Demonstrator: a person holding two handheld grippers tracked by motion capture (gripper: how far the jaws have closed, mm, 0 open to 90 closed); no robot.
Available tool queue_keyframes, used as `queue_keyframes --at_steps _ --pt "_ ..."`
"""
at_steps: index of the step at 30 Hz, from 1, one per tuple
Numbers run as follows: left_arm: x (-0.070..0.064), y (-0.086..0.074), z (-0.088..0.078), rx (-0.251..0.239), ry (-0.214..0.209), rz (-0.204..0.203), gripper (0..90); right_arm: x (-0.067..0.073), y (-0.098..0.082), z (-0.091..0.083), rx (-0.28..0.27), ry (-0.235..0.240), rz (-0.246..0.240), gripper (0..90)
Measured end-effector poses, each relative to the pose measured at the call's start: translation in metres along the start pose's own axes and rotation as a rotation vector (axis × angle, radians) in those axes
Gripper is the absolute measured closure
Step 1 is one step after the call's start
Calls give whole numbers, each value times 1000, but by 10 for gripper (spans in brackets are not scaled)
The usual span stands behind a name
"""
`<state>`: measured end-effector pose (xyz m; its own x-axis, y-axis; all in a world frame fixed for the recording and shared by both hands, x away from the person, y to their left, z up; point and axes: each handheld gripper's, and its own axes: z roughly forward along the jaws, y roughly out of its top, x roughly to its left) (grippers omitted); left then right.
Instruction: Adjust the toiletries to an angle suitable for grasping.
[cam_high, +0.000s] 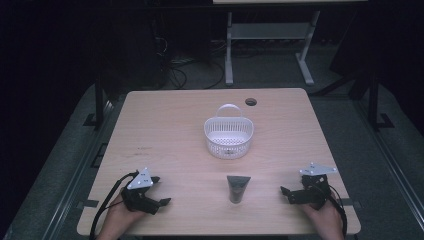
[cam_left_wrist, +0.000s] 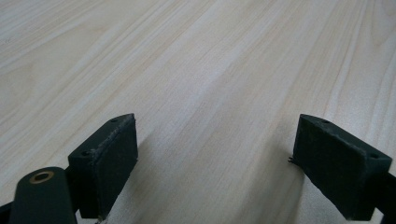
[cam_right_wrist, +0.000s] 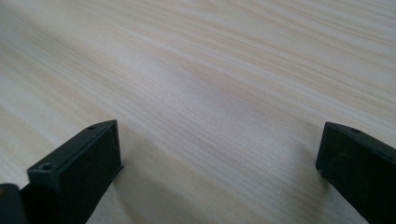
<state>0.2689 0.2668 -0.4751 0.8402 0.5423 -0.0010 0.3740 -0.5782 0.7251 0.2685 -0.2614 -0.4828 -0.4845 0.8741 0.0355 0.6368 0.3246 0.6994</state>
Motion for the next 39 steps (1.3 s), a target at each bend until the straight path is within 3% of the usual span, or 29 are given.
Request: queue_keyframes --at_steps 2,9,12,16,18,19,29,33,35,39 --pt "0 0 0 1 0 0 129 2 1 1 6 -17 4 0" --pt "0 0 0 0 0 0 129 1 1 1 7 -4 -8 7" --pt "0 0 0 1 0 0 129 0 3 -4 14 7 -7 149" --pt "0 0 0 0 0 0 129 0 5 -9 23 53 31 234" --pt "0 0 0 1 -1 0 129 0 7 -10 24 66 22 270" --pt "0 0 0 1 -1 0 129 1 8 -12 27 89 20 337" --pt "0 0 0 1 0 0 129 10 14 -23 12 207 6 667" --pt "0 0 0 1 -1 0 129 12 16 -26 4 225 -10 767" --pt "0 0 0 1 -1 0 129 15 18 -31 0 237 -25 870" --pt "0 0 0 1 0 0 128 18 21 -36 -9 267 -46 897"
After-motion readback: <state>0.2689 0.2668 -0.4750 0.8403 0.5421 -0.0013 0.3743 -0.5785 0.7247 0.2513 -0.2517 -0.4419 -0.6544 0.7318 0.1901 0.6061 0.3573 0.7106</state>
